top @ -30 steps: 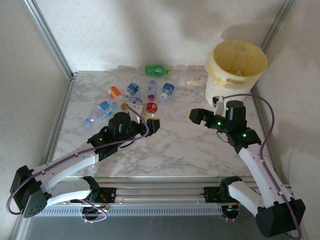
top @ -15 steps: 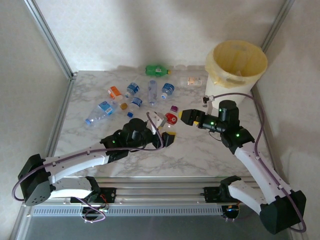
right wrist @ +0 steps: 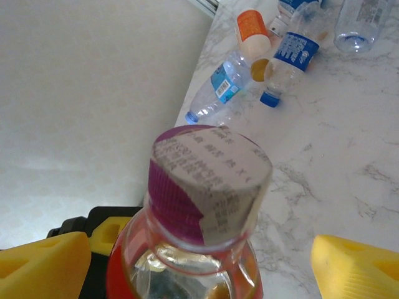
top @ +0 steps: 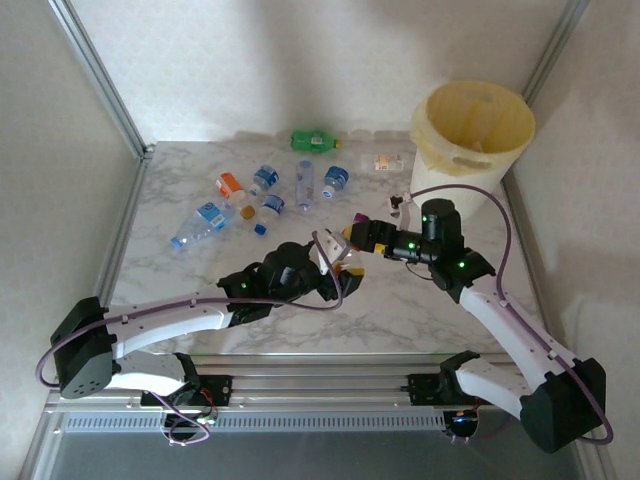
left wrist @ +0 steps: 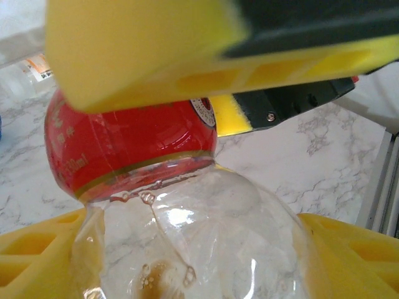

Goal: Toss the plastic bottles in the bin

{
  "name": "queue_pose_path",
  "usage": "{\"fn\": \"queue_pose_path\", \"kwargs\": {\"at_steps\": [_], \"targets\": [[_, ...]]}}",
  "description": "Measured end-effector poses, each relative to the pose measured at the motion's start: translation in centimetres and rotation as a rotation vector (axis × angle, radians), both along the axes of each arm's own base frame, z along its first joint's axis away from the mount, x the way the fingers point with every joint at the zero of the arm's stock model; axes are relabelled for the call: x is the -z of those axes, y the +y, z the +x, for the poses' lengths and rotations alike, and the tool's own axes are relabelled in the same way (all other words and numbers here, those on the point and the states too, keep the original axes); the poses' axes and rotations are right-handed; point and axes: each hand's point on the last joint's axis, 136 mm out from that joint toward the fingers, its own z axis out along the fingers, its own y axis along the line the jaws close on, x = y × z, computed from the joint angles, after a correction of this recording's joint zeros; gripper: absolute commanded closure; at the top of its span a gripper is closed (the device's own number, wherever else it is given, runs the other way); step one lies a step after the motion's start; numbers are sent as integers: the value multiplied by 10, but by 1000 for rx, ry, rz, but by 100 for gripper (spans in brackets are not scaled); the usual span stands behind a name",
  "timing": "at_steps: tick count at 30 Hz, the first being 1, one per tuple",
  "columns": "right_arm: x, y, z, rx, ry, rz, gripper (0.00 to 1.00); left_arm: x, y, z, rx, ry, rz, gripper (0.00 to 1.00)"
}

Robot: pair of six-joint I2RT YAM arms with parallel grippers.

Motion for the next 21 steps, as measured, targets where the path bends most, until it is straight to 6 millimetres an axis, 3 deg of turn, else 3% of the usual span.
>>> {"fn": "queue_pose_path", "kwargs": {"at_steps": [11,17,21], "targets": [[7,7,0,-6,42,7,19,-4,-4,-4,5,-36,4,44],[6,10,-2,-6,59,18,27,-1,-5,-4,7,-44,16,44],[6,10,-3,-5,74,26,38,1,-6,-3,8,-47,26,43]]}}
